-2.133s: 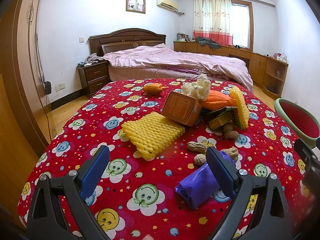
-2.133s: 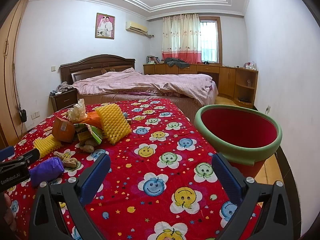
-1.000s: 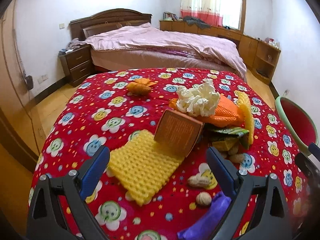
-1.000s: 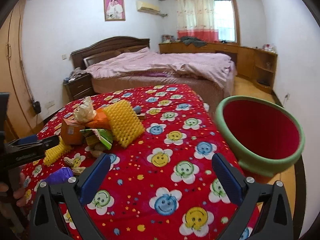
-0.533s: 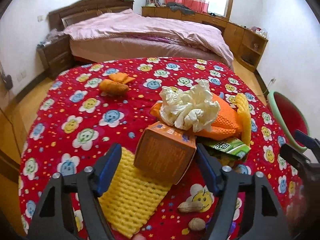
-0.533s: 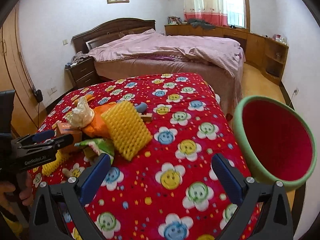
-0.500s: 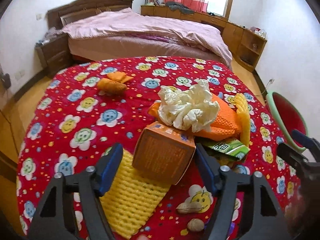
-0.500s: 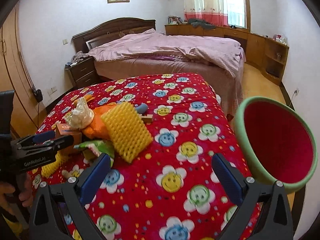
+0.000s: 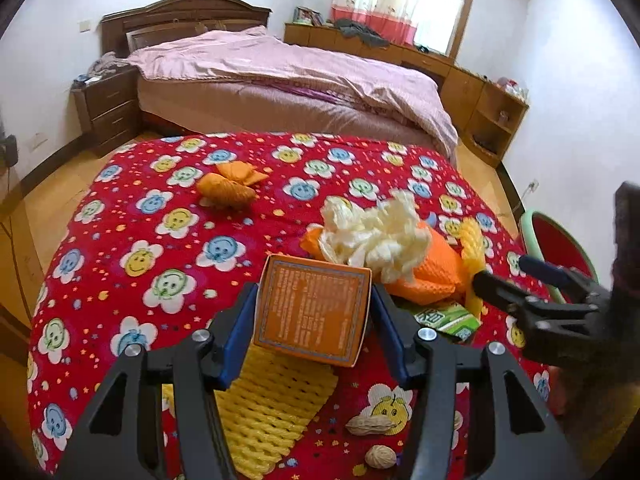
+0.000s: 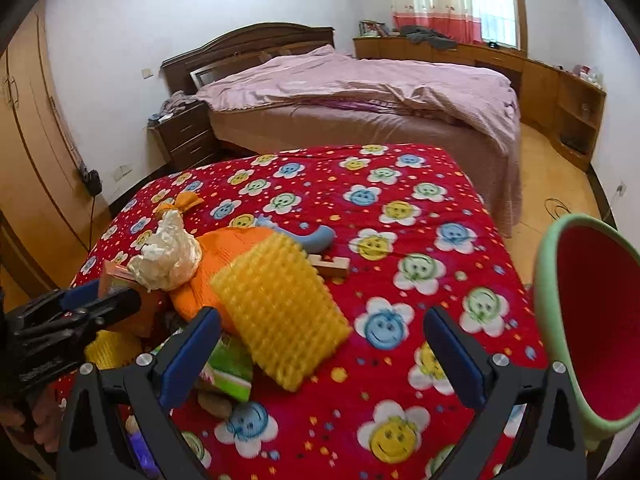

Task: Collect trash
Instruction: 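Grasp the yellow foam net with the right gripper while the left grasps the cardboard box, then carry the yellow foam net over the red bucket with the right gripper, then open the right gripper to drop the foam net into the bucket, then move both tools back over the bedspread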

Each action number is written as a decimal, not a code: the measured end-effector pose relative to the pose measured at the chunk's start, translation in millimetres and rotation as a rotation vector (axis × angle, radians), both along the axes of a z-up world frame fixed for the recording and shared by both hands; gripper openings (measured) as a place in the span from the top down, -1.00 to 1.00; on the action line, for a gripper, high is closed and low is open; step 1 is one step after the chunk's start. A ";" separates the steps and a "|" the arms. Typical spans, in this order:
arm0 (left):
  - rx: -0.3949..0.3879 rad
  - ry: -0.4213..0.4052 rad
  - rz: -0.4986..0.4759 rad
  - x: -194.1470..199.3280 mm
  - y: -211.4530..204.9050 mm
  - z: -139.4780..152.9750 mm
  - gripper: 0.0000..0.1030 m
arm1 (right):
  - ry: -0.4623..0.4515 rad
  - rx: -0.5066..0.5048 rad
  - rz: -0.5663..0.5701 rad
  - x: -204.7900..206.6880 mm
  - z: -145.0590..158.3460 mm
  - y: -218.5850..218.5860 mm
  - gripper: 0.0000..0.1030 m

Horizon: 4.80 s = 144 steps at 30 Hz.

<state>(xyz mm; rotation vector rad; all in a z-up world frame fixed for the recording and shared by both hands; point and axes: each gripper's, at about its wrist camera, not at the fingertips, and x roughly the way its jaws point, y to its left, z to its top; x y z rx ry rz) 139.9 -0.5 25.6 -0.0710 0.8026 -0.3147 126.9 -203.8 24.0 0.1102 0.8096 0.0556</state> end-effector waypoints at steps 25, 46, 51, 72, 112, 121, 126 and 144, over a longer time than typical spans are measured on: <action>-0.020 -0.068 0.024 -20.5 -4.2 34.1 -0.10 | 0.029 0.112 -0.061 -15.5 -1.8 -23.8 0.77; -0.038 -0.060 -0.189 -19.6 -111.9 61.0 -0.09 | -0.043 0.065 -0.283 -86.1 47.3 -107.5 0.77; -0.029 -0.051 -0.245 -17.8 -146.6 62.3 -0.09 | -0.047 0.058 -0.347 -103.8 47.6 -135.9 0.77; 0.030 -0.032 -0.402 -9.7 -266.2 38.2 -0.09 | -0.001 0.097 -0.540 -131.8 14.2 -239.0 0.68; 0.096 0.003 -0.468 -3.2 -342.8 15.2 -0.28 | -0.024 0.059 -0.537 -136.4 13.9 -259.2 -0.20; 0.073 0.003 -0.420 -9.8 -306.5 29.6 -0.28 | -0.032 0.058 -0.511 -139.8 21.9 -241.1 -0.23; 0.064 0.003 -0.388 -17.9 -279.9 36.1 -0.28 | -0.052 0.057 -0.490 -145.2 31.4 -221.9 -0.29; 0.062 0.010 -0.185 -36.6 -152.8 50.5 -0.28 | -0.087 0.084 -0.341 -136.1 51.3 -133.0 -0.34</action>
